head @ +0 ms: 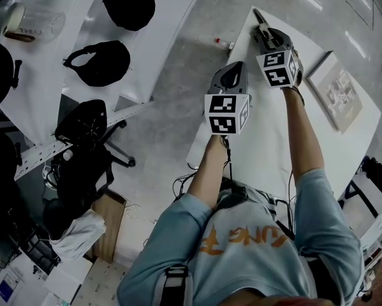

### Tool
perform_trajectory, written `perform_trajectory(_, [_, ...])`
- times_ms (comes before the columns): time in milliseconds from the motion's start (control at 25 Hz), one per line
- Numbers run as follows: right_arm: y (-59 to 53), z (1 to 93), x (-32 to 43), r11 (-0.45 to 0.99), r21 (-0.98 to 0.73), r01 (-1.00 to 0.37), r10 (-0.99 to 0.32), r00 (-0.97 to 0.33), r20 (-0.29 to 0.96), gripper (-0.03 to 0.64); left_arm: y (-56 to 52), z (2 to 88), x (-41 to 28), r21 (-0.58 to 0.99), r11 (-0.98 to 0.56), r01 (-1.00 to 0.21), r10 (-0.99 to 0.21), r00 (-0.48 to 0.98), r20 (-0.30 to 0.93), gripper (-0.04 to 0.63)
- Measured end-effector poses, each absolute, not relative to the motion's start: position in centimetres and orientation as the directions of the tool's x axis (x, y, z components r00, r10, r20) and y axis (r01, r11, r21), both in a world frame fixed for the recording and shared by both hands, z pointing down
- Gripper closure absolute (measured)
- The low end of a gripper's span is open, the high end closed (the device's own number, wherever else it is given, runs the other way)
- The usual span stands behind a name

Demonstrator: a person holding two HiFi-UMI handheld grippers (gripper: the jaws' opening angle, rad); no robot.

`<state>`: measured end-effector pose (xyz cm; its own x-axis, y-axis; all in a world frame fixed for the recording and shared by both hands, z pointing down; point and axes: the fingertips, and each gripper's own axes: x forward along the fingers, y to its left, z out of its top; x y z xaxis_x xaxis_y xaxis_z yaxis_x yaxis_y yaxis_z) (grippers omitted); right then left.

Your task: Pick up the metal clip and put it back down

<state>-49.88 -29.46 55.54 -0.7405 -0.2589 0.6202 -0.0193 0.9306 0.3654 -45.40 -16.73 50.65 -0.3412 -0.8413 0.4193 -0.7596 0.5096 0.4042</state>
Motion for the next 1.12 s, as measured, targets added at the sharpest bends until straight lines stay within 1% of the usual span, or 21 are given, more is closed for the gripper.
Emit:
perform_trajectory(40, [-29.2,55.3,-49.7,0.943,0.333,-0.027,-0.239,-0.750,0.617,0.476,-16.6,50.5,-45.3,0.404,0.511,-0.758,-0.840,-0.342,0.421,0.586])
perform_trajectory(120, [-28.9,54.4,-48.9,0.961,0.268,-0.073,-0.224,-0.774,0.592,0.474,-16.4,50.2,-45.0,0.403,0.513,-0.758,-0.840,-0.344,0.420,0.586])
perform_trajectory(280, [-29.2,52.2,-47.1,0.969,0.179,-0.171,-0.242,-0.814,0.528,0.474,-16.5,49.4,-44.6,0.395,0.504,-0.768,-0.846,-0.346,0.406,0.586])
perform_trajectory(400, [-29.2,50.6,-45.3,0.969,0.121,-0.215,-0.246,-0.838,0.486,0.476,-16.5,48.8,-43.8,0.391,0.496,-0.775,-0.850,-0.344,0.397,0.586])
perform_trajectory(440, [-29.2,50.0,-44.6,0.968,0.107,-0.225,-0.249,-0.845,0.473,0.478,-16.5,48.6,-43.4,0.389,0.494,-0.778,-0.852,-0.343,0.395,0.586])
perform_trajectory(600, [-29.4,48.0,-41.7,0.959,0.064,-0.275,-0.275,-0.860,0.429,0.528,-16.9,47.6,-41.9,0.384,0.475,-0.792,-0.863,-0.333,0.380,0.586])
perform_trajectory(720, [-29.5,46.7,-39.0,0.949,0.026,-0.313,-0.297,-0.868,0.398,0.552,-17.5,46.6,-40.4,0.379,0.451,-0.808,-0.876,-0.319,0.362,0.586])
perform_trajectory(1120, [-29.6,42.1,-27.3,0.884,-0.086,-0.460,-0.417,-0.858,0.301,0.581,-19.9,43.0,-32.7,0.363,0.339,-0.868,-0.925,-0.238,0.295,0.586])
